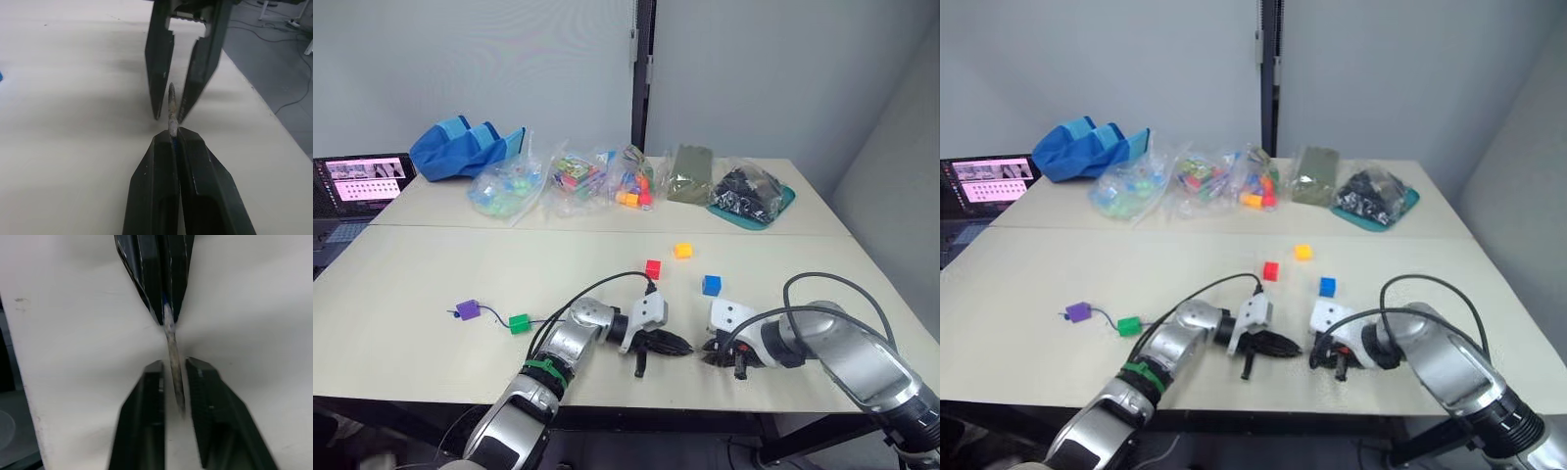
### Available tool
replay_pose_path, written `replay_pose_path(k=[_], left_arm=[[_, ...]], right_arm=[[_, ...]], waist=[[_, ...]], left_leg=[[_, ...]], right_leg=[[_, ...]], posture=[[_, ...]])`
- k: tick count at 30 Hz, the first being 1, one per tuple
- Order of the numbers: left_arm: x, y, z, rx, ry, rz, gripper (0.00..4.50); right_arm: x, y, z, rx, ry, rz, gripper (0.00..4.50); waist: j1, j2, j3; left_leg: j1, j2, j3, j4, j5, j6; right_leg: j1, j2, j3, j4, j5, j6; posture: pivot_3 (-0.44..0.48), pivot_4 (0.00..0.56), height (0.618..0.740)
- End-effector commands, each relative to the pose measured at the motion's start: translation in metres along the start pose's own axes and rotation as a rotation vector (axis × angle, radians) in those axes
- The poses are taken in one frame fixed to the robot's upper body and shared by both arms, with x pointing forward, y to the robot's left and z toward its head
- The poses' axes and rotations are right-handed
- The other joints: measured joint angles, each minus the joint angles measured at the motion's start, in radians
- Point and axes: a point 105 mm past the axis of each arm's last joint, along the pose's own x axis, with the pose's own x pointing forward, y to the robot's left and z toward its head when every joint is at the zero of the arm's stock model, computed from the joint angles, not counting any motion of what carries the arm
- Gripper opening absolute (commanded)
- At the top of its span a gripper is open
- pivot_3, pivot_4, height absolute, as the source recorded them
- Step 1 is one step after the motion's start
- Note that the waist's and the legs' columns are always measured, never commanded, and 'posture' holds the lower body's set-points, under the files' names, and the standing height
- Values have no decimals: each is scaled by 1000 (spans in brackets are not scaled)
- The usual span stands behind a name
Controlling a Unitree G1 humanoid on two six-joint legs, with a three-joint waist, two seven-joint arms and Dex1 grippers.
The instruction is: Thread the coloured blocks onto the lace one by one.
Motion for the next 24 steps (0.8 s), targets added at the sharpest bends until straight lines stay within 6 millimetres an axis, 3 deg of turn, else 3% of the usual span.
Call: replay_pose_path(k=[1,5,7,13,20,24], left_arm=[[-10,6,13,44,-22,18,0],[-23,9,13,47,-17,46,0],[-29,11,10,45,0,69,0],[-41,18,7,35,-7,141,0],[-52,18,6,11,-44,169,0],[-56,17,4,3,-42,178,0]], right_arm=[[-25,-5,1,-24,-16,-85,2347],[-45,-8,-3,26,-95,-174,3676],[-60,-8,-18,92,-101,-238,4432],[-88,-15,-45,265,-292,-527,4432],[-86,1,-78,461,-474,-754,4432],[-80,6,-84,493,-507,-808,4432]], waist=[[5,0,0],[8,0,0],[16,0,0],[23,0,0],[16,1,0],[15,1,-1]], left_leg=[[0,0,0,0,0,0],[0,0,0,0,0,0],[0,0,0,0,0,0],[0,-1,-1,1,0,0],[1,-1,-1,0,0,0],[1,-1,-1,0,0,0]], right_leg=[[0,0,0,0,0,0],[0,0,0,0,0,0],[0,0,0,0,0,0],[1,0,0,0,0,0],[1,0,0,0,0,0],[1,0,0,1,0,0]], posture=[[0,150,740],[0,150,740],[0,150,740],[0,150,740],[0,150,740],[0,150,740]])
